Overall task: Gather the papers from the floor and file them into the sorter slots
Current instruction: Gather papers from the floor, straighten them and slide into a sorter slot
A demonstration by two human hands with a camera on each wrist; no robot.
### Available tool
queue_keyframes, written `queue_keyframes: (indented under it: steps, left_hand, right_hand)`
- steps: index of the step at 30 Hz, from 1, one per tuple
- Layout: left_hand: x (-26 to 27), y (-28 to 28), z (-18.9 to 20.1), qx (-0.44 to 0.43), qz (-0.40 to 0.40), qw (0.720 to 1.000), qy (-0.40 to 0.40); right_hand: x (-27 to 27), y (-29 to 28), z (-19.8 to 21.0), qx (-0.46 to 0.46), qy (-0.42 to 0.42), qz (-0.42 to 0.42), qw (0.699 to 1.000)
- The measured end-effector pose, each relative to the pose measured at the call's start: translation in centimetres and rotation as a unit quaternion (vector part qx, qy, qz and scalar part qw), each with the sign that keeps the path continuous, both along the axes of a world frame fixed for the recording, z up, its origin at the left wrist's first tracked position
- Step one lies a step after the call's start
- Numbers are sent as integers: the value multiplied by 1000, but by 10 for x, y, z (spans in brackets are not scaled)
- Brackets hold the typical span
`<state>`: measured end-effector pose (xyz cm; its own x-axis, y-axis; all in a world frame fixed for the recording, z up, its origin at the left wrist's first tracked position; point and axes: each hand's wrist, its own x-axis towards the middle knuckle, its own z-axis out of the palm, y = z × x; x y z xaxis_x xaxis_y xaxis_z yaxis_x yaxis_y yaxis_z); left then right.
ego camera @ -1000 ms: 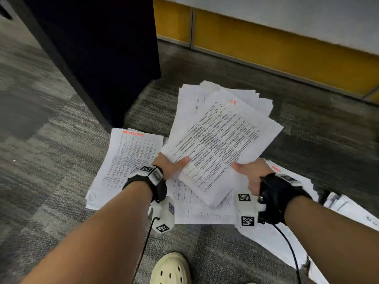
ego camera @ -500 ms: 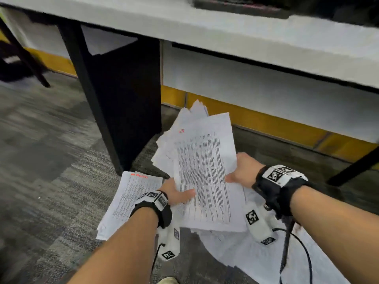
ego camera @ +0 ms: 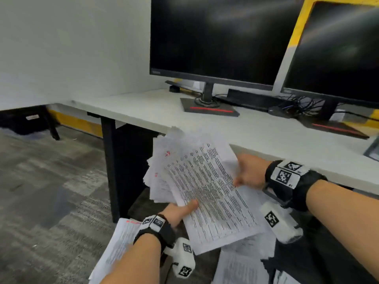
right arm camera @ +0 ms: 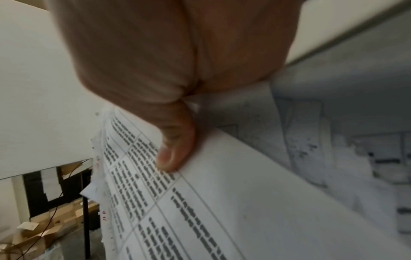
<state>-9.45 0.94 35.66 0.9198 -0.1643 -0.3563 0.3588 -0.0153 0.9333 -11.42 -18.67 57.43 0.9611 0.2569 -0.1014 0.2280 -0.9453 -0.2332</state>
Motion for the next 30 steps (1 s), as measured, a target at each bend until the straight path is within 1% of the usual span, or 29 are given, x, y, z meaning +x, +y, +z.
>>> queue_keyframes:
  steps: [2,5,6,8,10,11,13,14,16,17,18,20,23,26,30]
  left_hand:
    - [3,-11,3,-45,32,998,-15]
    - [17,-31,25,-121,84,988,-34]
    - [21,-37,43,-139,104,984,-41]
    - [24,-48,97,-172,160,969,-75]
    - [12,-57,159,-179,189,959,-116]
    - [11,-60,179,-177,203,955,-123]
    - [14,-69,192,-178,234,948,-122]
    - [20,-75,189,-179,239,947,-115]
    - [46,-90,168,-190,256,942,-105]
    - [51,-99,167,-207,267,934,-117]
    - [49,-108,174,-212,273,929,-131]
    - [18,-125,220,-169,270,927,-196]
    - [10,-138,267,-95,260,914,-296]
    - [14,-148,314,-47,233,893,-382]
    - [23,-165,360,-11,218,875,-432]
  right_hand:
    - [-10,-6,24,1,-17,-8,1000]
    - [-19,-23,62,54,-47,-20,997]
    - [-20,-32,75,84,-61,-30,994]
    - [-23,-53,100,156,-84,-47,983]
    - [-23,-78,116,228,-103,-65,966]
    - [-23,-89,122,251,-113,-74,958]
    - [-22,-107,129,271,-139,-90,948]
    - [-21,-114,132,274,-146,-94,946]
    - [-20,-124,137,272,-150,-86,947]
    - [-19,-129,139,271,-147,-78,948]
    - [-18,-133,142,275,-145,-74,948]
    - [-17,-146,149,291,-153,-78,941]
    - [-14,-165,161,336,-199,-105,915]
    - [-10,-182,167,408,-243,-145,868]
    - [7,-197,167,468,-298,-196,809]
